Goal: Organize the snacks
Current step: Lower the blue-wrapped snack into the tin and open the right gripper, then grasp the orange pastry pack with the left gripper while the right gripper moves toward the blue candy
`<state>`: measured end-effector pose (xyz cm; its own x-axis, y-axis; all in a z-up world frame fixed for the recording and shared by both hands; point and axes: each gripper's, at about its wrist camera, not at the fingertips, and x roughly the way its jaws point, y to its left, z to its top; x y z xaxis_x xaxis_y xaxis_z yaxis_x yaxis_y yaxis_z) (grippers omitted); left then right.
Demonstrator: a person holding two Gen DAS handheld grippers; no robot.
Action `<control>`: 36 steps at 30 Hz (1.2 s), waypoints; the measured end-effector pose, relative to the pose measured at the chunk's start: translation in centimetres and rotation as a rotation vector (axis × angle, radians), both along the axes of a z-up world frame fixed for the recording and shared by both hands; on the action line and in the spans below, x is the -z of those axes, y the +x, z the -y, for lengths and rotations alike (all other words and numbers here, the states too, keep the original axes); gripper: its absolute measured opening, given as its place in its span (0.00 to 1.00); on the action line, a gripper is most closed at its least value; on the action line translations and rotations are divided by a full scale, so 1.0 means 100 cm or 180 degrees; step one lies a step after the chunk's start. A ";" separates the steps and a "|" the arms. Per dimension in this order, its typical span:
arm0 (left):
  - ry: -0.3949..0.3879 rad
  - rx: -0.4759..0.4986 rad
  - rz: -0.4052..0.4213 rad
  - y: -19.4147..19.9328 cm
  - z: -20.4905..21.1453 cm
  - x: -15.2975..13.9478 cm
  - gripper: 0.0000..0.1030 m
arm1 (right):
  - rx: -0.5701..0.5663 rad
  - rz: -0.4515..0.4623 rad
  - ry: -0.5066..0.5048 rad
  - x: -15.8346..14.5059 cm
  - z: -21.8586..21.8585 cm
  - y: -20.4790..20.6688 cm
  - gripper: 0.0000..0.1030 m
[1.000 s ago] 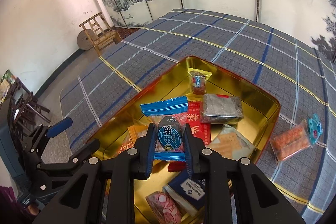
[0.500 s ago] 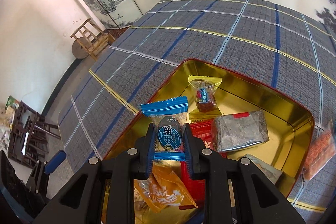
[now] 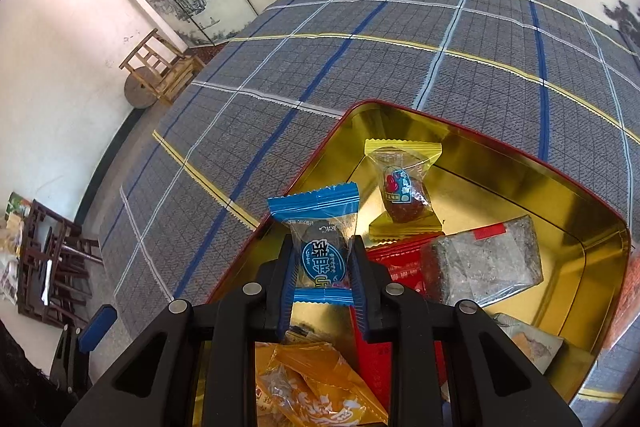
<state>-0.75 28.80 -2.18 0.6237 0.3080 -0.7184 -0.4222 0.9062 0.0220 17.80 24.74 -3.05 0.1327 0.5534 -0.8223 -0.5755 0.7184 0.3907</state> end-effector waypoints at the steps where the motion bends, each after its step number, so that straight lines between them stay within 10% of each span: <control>1: -0.0001 0.0002 -0.0001 0.000 0.000 0.000 0.91 | 0.0005 -0.0006 0.0012 0.001 -0.001 0.000 0.26; 23: 0.0179 -0.0124 -0.0075 0.001 0.008 -0.007 0.92 | 0.0035 0.0534 0.0793 -0.051 0.068 -0.030 0.42; 36: 0.0438 0.0035 0.0007 0.004 0.044 -0.035 0.92 | 0.0739 0.1179 -0.0020 -0.031 0.246 -0.060 0.49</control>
<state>-0.31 24.36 1.32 0.6290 0.3968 -0.6685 -0.4125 0.8992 0.1457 11.84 0.12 0.04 0.5398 0.4693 -0.6989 -0.4988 0.8470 0.1835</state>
